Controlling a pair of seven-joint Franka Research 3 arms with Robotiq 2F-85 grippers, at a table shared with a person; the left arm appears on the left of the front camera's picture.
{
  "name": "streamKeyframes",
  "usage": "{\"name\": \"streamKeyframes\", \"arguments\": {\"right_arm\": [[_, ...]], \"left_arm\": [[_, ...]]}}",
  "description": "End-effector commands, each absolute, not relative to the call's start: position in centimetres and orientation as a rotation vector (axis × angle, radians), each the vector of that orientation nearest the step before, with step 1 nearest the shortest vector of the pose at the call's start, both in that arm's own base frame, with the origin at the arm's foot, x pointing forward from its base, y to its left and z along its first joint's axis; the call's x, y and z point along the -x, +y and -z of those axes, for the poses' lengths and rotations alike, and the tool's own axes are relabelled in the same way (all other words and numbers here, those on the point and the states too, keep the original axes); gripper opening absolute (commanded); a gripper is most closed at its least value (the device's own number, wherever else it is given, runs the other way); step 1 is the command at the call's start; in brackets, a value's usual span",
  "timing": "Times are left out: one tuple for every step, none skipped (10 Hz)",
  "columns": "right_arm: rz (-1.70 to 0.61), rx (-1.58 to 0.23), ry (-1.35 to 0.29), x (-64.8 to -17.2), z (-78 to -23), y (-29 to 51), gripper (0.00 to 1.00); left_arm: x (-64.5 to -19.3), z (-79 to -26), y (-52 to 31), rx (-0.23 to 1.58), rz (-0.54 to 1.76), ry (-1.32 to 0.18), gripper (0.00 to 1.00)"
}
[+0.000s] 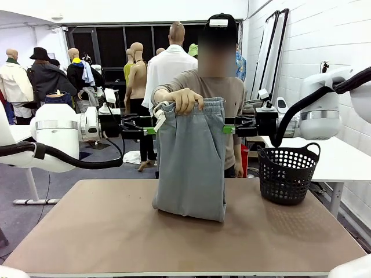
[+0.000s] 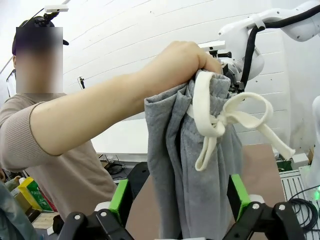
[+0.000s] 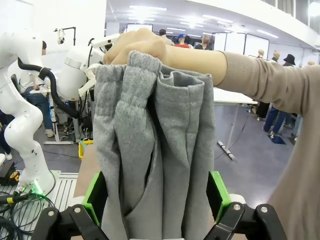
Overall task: Fold the training pants.
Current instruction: Release the ends of the Training pants and then grab the overlapped ends.
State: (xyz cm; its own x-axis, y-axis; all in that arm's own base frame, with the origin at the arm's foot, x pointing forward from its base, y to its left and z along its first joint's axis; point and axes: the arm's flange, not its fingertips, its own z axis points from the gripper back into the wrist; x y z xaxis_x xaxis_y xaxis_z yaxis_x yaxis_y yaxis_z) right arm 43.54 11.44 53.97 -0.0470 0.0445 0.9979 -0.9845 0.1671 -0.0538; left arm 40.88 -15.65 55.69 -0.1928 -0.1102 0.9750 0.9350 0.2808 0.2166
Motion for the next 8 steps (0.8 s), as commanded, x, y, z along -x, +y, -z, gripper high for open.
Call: {"name": "streamKeyframes", "arguments": {"right_arm": [[-1.099,-1.016,-1.285,-42.67,-54.05,10.69,1.00],[-1.092,-1.018,-1.295,-42.42,-54.20,10.24,1.00],[-1.083,-1.012,-1.305,-42.28,-54.28,9.84,1.00],[-1.082,-1.011,-1.303,-42.19,-54.25,9.70,1.00],[-1.076,-1.016,-1.300,-42.19,-54.32,9.81,1.00],[-1.069,-1.022,-1.302,-42.11,-54.33,9.85,1.00],[-1.059,-1.029,-1.304,-42.05,-54.29,9.84,1.00],[-1.050,-1.045,-1.305,-42.01,-54.26,9.86,1.00]], "left_arm": [[-40.40,-55.72,-14.99,0.823,1.148,-1.416,1.00],[-40.34,-55.63,-14.81,0.826,1.147,-1.410,1.00],[-40.39,-55.65,-14.76,0.832,1.146,-1.407,1.00],[-40.42,-55.66,-14.79,0.834,1.147,-1.402,1.00],[-40.38,-55.69,-14.83,0.838,1.154,-1.400,1.00],[-40.34,-55.70,-14.88,0.840,1.156,-1.398,1.00],[-40.41,-55.55,-14.79,0.821,1.143,-1.400,1.00],[-40.58,-55.39,-14.64,0.800,1.136,-1.406,1.00]]}}
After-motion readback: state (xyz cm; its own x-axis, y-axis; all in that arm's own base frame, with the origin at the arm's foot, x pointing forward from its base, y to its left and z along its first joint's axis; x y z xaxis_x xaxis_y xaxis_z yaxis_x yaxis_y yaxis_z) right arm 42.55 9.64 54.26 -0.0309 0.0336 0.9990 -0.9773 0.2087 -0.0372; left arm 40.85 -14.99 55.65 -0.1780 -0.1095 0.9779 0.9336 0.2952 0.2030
